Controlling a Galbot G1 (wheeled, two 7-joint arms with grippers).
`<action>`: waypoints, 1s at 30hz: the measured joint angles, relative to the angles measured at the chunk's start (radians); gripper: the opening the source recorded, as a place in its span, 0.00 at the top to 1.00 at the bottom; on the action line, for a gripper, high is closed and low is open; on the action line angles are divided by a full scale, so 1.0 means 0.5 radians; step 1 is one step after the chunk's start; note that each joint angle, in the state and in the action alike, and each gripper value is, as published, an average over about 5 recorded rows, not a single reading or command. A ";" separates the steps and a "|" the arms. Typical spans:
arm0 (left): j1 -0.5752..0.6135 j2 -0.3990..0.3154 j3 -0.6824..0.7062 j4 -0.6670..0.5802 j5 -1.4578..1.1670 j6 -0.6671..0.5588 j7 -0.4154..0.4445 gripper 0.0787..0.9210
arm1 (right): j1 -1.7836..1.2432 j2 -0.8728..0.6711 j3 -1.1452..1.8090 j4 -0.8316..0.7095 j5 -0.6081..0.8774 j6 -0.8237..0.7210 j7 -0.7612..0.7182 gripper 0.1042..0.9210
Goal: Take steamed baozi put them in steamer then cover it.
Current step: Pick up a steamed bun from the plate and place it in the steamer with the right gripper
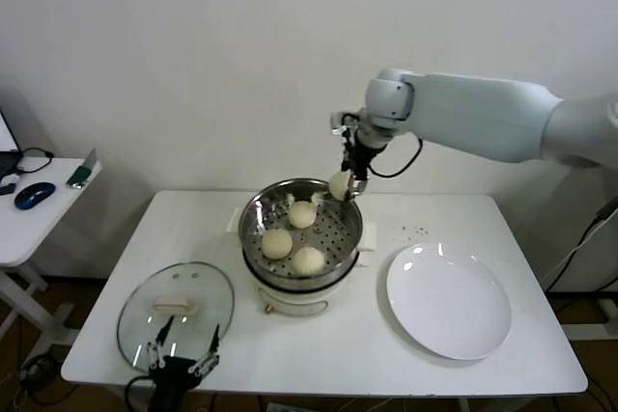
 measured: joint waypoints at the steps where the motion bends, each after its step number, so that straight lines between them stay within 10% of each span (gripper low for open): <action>1: -0.005 0.000 0.004 0.003 0.003 0.002 0.000 0.12 | -0.008 0.019 -0.012 0.001 0.008 -0.002 0.003 0.28; 21: -0.054 -0.001 0.031 0.068 0.023 0.008 0.000 0.12 | -0.289 0.221 -0.082 -0.123 -0.077 -0.001 0.028 0.27; 30: -0.055 0.006 0.025 0.058 0.038 0.009 0.000 0.12 | -0.319 0.225 -0.046 -0.150 -0.118 -0.001 0.011 0.13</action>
